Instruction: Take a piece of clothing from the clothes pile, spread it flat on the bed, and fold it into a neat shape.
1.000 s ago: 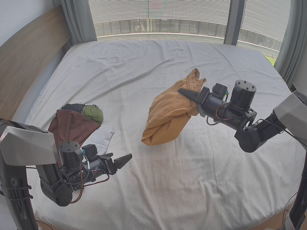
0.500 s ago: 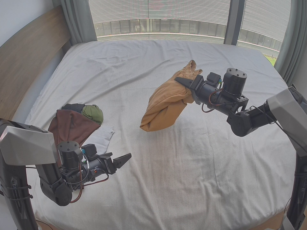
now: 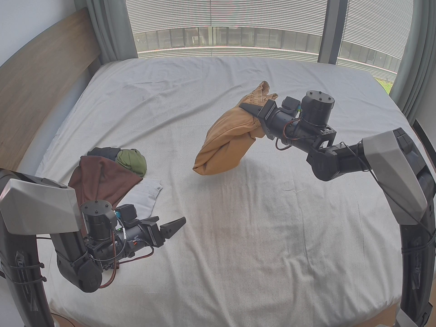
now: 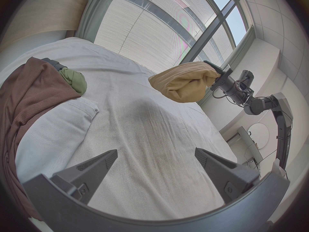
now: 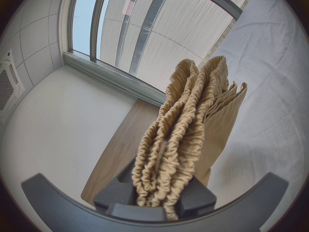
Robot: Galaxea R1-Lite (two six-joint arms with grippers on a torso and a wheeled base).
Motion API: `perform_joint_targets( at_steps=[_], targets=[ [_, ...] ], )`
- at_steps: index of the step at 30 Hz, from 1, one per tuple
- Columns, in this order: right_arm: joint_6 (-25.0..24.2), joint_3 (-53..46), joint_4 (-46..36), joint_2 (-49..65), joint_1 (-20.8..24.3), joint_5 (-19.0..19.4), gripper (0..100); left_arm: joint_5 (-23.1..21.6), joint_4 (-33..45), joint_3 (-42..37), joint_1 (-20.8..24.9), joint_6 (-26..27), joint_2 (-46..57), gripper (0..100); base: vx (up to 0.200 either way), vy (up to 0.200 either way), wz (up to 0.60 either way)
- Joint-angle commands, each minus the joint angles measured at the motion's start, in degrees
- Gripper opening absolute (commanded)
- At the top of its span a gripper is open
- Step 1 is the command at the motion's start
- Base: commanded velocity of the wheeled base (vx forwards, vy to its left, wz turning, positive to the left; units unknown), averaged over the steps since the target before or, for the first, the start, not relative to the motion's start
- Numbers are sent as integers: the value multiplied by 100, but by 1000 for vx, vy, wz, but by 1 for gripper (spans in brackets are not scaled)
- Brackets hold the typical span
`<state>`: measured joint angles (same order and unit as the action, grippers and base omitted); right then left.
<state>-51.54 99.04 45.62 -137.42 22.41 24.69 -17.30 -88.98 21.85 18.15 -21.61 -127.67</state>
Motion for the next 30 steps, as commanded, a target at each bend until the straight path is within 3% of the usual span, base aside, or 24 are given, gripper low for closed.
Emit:
perform_joint_targets(
  at_steps=[1,10,24,30],
  targets=[
    [-5,617,-238,-469,-8,1,0,-2,-5,4,-13,-1,-21,100,0,0,0],
    [-5,1556,-422,-1164,-193,1,0,-2,-5,4,-40,-1,-21,100,0,0,0],
    [13,1556,-510,-1797,-536,-8,0,-2,-5,-14,-40,-1,5,100,0,0,0],
    [355,933,-510,-1612,-667,-43,0,-2,-5,-14,-40,-1,5,100,0,0,0]
  ],
)
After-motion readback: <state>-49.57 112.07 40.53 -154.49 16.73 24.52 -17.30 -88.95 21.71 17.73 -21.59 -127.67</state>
